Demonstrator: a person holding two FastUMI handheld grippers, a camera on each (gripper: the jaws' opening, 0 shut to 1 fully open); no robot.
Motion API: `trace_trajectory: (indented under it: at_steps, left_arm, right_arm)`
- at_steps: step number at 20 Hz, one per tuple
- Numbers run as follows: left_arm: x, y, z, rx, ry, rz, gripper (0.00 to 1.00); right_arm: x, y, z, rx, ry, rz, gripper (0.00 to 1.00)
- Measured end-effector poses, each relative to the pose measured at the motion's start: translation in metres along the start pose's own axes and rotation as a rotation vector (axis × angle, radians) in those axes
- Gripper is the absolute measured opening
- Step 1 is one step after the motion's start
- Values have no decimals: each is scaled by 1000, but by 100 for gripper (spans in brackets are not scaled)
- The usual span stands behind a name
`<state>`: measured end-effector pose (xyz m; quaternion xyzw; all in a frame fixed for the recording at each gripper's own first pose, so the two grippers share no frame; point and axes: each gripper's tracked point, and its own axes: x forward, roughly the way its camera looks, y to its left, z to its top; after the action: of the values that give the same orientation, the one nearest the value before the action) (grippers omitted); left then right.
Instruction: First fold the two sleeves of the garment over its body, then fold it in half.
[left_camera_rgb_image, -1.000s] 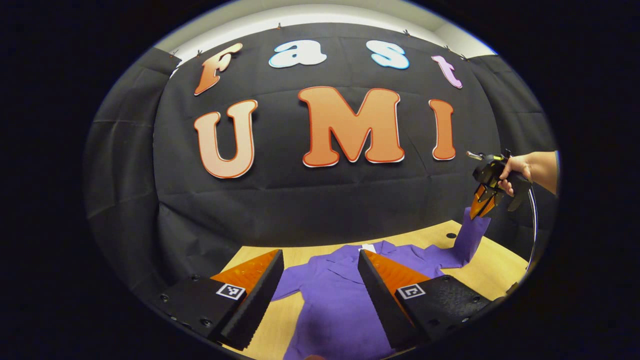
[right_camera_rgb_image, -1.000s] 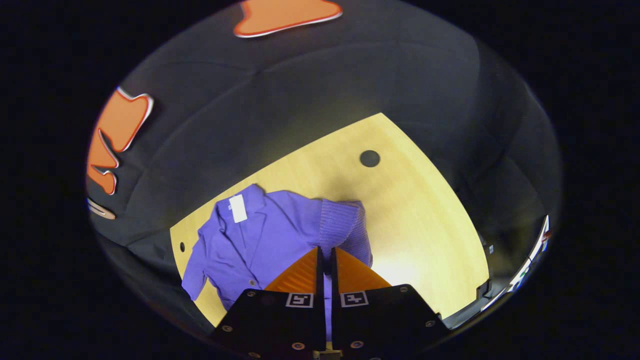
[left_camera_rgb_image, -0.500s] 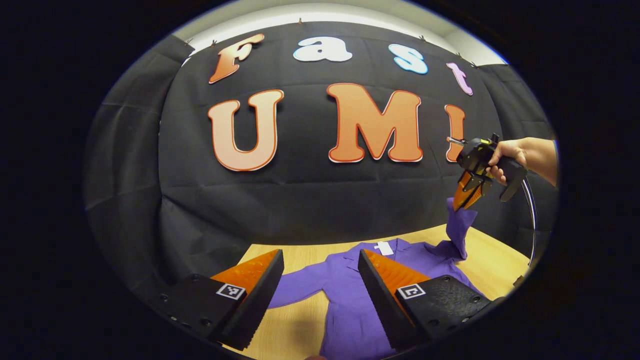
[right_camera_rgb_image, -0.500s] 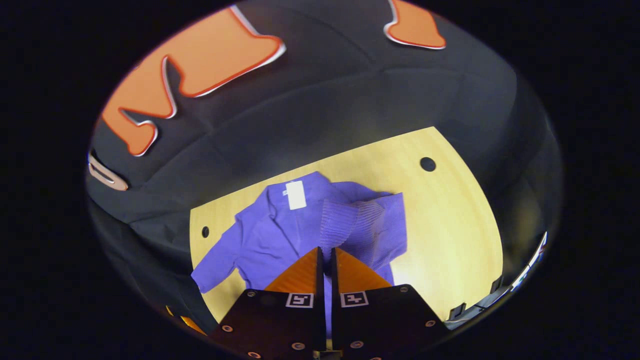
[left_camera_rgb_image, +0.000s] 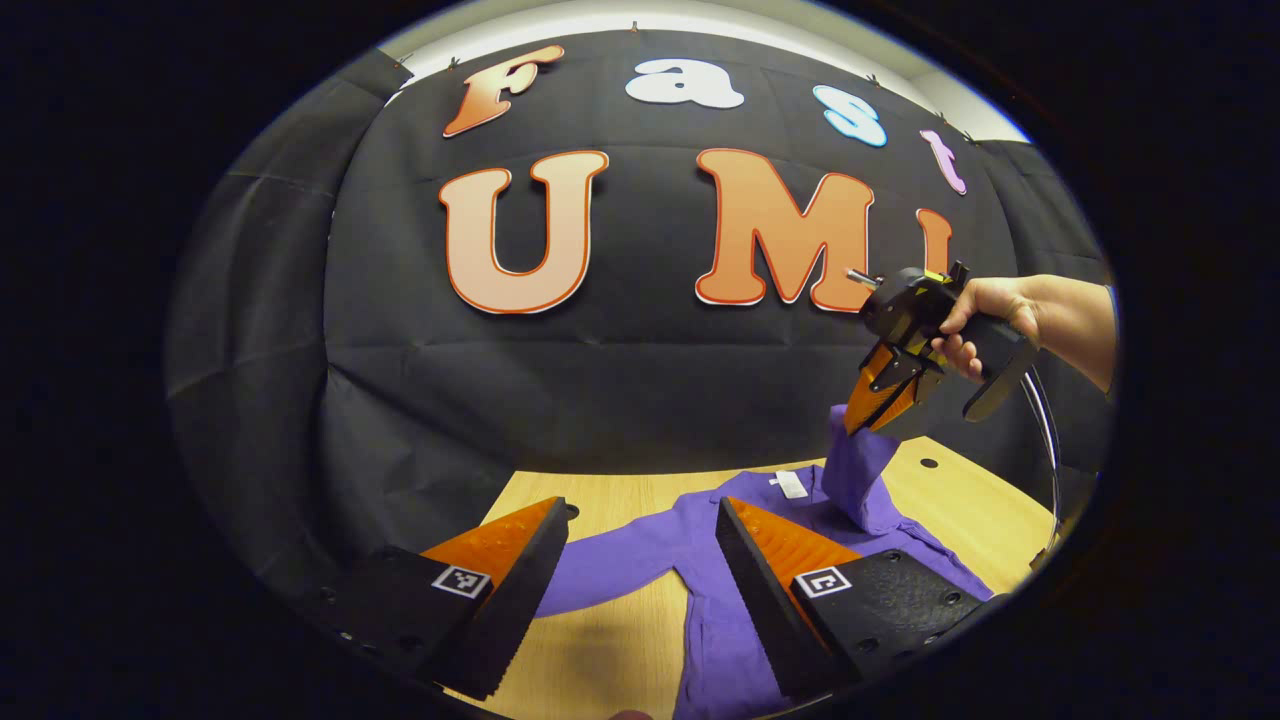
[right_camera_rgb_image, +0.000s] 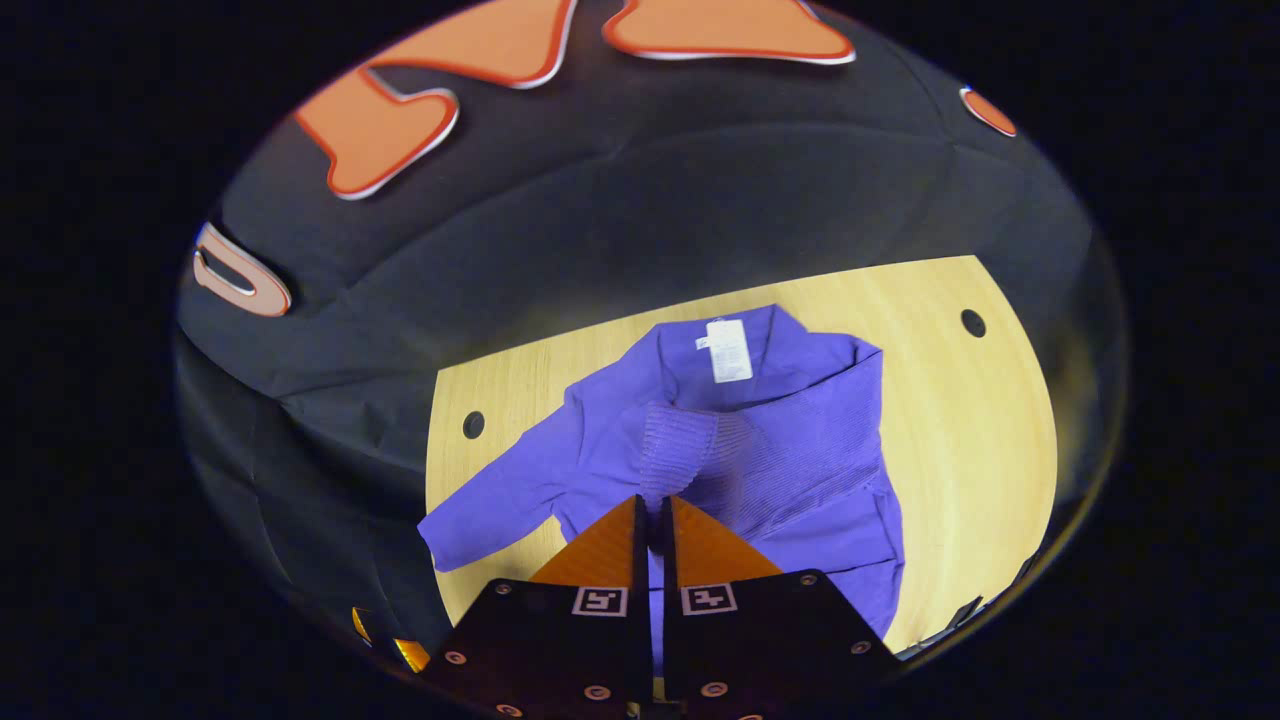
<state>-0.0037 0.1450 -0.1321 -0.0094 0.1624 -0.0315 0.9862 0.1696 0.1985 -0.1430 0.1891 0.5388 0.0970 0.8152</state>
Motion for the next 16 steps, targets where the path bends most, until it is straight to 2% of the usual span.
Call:
trace_trajectory:
  at_steps: [3,5,6,11,13,15,16]
  left_arm:
    - [5,14,-13,-7,29,21,95]
    - [7,23,-20,-10,51,38,95]
    - [8,26,-23,-13,63,45,95]
    - [16,33,-30,-9,85,77,95]
    - [22,37,-32,4,89,91,95]
    - [32,42,-37,27,103,107,94]
    - [38,46,-36,43,108,115,95]
  right_arm:
    - [25,22,-10,-12,33,22,5]
    - [32,37,-12,12,47,64,6]
    - [33,44,-11,14,48,85,12]
    - [25,33,1,-12,15,84,18]
    - [15,21,8,-34,-20,73,24]
    - [0,7,14,-63,-62,57,35]
    - [-8,-1,17,-78,-90,47,44]
